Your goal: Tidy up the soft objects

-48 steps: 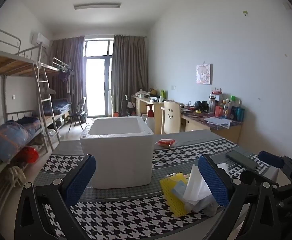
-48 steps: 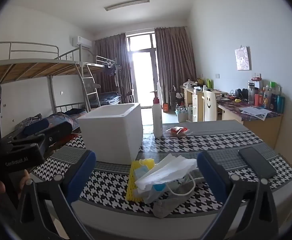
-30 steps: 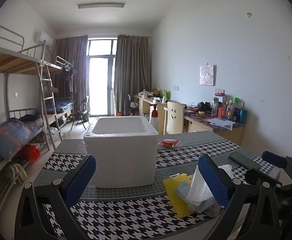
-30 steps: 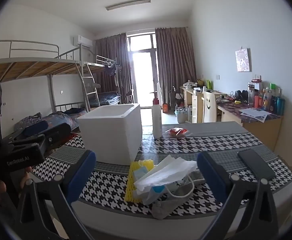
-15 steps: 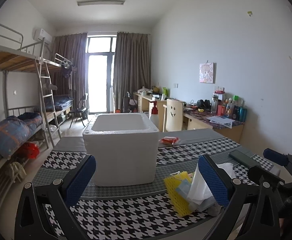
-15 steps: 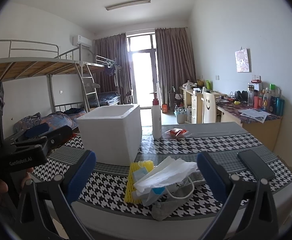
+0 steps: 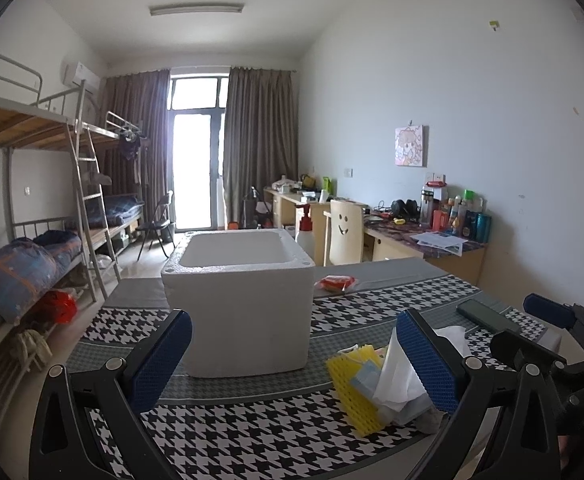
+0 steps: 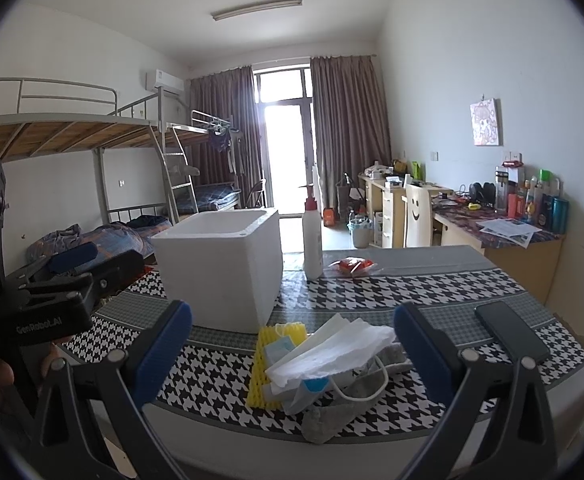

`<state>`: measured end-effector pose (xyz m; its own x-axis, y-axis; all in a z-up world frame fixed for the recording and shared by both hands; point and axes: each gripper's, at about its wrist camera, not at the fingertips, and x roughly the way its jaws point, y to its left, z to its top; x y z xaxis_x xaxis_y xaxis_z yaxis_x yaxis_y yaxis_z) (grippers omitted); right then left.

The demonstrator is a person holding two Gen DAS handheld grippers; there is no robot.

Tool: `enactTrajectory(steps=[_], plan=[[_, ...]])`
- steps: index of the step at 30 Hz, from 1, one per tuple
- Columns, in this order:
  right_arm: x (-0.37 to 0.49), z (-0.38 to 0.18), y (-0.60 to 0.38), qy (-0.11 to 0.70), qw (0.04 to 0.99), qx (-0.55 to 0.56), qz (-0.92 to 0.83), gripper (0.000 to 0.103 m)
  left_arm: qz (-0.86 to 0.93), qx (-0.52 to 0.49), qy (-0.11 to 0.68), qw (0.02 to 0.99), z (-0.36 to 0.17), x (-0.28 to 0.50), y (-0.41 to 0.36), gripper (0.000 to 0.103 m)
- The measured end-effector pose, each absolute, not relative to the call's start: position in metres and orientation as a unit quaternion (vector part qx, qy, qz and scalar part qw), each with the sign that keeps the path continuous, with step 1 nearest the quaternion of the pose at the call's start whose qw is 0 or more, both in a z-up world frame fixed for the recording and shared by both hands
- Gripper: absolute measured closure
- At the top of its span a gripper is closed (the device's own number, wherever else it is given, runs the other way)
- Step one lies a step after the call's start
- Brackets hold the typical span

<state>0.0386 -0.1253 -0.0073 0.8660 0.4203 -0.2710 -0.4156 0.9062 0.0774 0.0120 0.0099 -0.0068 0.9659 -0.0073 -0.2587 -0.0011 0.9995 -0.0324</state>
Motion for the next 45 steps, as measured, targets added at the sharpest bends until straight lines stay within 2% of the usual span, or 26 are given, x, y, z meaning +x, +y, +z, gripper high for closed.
enactTrajectory(steps=[43, 45], plan=[[0.079, -0.034, -0.119, 0.217, 0.955, -0.009, 0.202, 0.001, -0.031, -0.039, 0.214, 0.976, -0.044, 0.062, 0.013, 0.001], [0.081, -0.036, -0.117, 0.223, 0.953, -0.013, 0.203, 0.004, -0.032, -0.041, 0.218, 0.975, -0.047, 0.065, 0.013, 0.001]])
